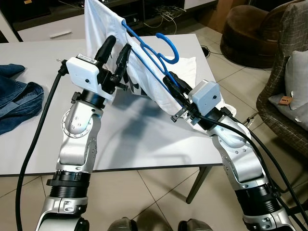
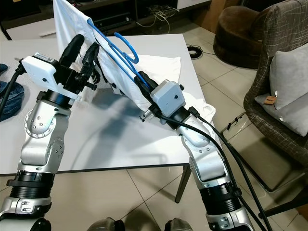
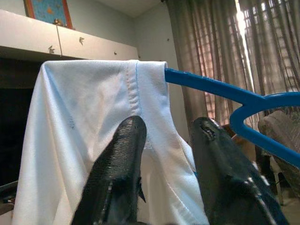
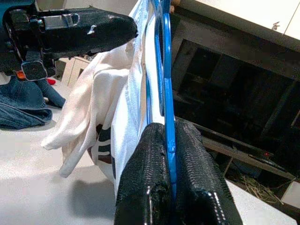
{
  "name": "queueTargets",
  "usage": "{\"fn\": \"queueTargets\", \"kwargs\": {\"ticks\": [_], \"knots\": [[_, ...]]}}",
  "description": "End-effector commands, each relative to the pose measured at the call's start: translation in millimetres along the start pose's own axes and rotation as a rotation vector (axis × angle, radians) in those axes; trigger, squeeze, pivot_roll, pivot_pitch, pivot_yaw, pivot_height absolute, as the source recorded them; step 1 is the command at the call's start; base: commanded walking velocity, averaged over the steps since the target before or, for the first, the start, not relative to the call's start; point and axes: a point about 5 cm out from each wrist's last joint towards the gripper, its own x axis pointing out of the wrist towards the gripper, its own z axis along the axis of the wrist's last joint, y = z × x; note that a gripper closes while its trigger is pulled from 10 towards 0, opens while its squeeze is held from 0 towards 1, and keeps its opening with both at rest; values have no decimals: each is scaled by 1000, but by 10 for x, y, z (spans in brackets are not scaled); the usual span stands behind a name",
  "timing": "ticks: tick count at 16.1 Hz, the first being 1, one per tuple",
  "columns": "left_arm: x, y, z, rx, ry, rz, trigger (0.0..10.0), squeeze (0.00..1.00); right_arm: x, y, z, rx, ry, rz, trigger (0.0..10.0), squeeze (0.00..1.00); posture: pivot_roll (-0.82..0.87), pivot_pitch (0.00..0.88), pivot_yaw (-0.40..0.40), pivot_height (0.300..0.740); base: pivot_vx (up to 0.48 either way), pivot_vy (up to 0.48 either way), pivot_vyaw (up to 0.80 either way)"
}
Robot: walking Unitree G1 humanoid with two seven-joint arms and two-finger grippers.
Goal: Hang hanger
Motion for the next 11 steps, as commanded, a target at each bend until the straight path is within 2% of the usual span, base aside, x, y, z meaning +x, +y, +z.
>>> {"fn": "queueTargets", "kwargs": {"ticks": [1,2,11], "knots": [[13,25,-1,-5,4,7,1725,0,38,2,133,-26,-60,9,10000,0,-74,53,47,740,0,0,0],[12,24,-5,-5,5,6,0,0,43,-2,142,-27,-64,8,10000,0,-74,53,47,740,0,0,0],[11,11,-10,-8,-1,-8,0,0,42,23,183,-24,-84,16,10000,0,-78,54,53,740,0,0,0]]}}
